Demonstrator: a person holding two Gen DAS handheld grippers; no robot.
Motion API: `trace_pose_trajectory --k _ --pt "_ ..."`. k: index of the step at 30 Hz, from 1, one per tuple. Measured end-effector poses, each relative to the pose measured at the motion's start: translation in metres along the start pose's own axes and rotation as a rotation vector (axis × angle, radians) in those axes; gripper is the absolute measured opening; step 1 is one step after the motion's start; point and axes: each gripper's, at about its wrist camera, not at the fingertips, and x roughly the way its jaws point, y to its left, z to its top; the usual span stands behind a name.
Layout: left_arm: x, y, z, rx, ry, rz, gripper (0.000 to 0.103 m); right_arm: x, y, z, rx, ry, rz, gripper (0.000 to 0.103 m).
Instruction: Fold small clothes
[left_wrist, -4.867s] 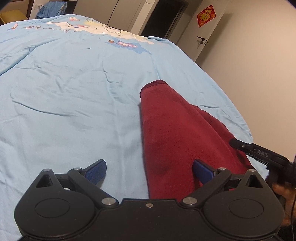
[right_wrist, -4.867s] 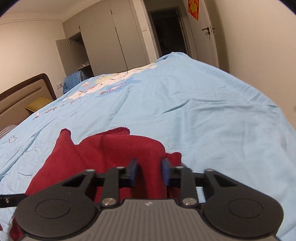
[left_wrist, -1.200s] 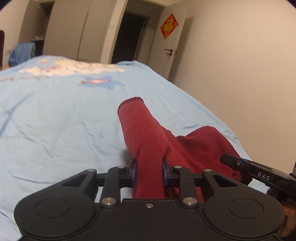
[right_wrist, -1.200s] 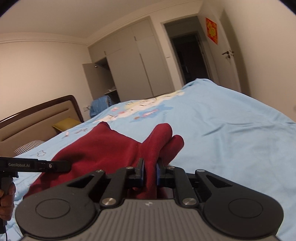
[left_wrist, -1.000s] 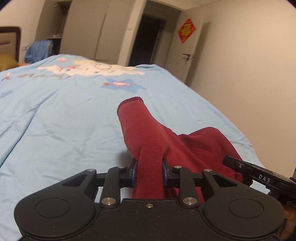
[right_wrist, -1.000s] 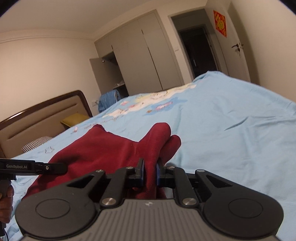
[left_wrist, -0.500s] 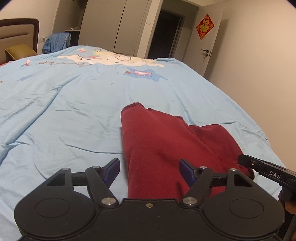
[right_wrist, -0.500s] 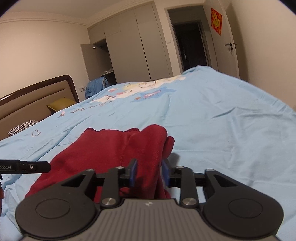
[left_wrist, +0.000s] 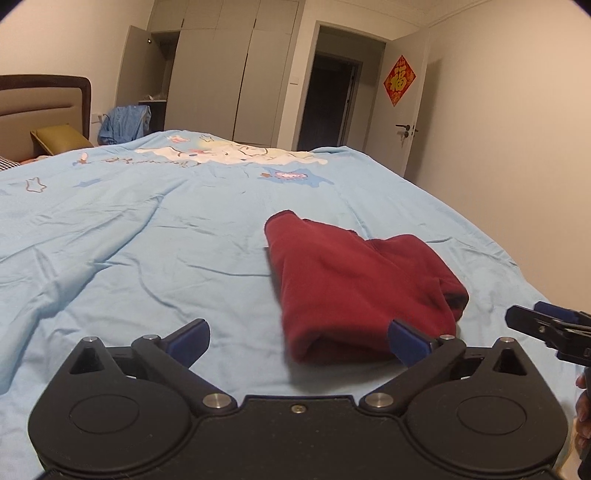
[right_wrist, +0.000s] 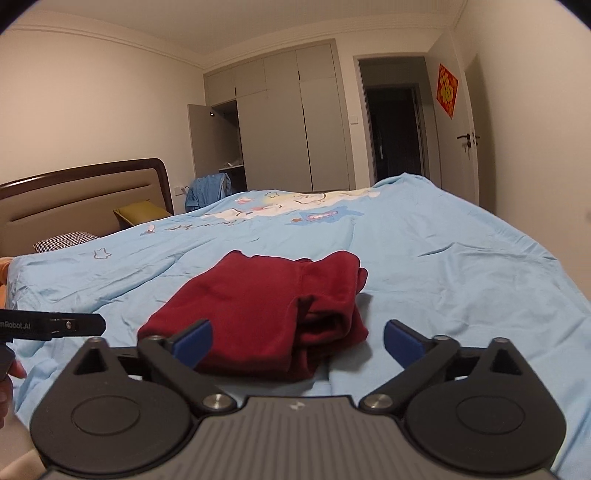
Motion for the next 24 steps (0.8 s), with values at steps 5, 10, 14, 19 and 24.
trace_pose_trajectory --k 5,10,14,19,24 --pt "-0.027 0.003 -0.025 0.024 -0.028 0.023 0.102 -0.022 0.019 -0.019 -0.043 0.0 -0.025 0.103" --pt "-0.035 0.006 -0.04 0.031 -0.002 0.031 0.102 -0.027 0.023 -0.028 -0.027 0.013 -0.033 0.103" --pt "-0.037 0.009 -0.044 0.019 -0.001 0.037 0.102 -0.026 0.026 -0.029 -0.025 0.016 -0.033 0.103" --pt "-0.038 0.006 -0.042 0.03 -0.008 0.071 0.102 -0.024 0.025 -0.031 -0.038 0.02 -0.031 0.103" --pt "-0.035 0.006 -0.042 0.03 0.005 0.071 0.102 -0.02 0.025 -0.034 -0.036 0.035 -0.025 0.103"
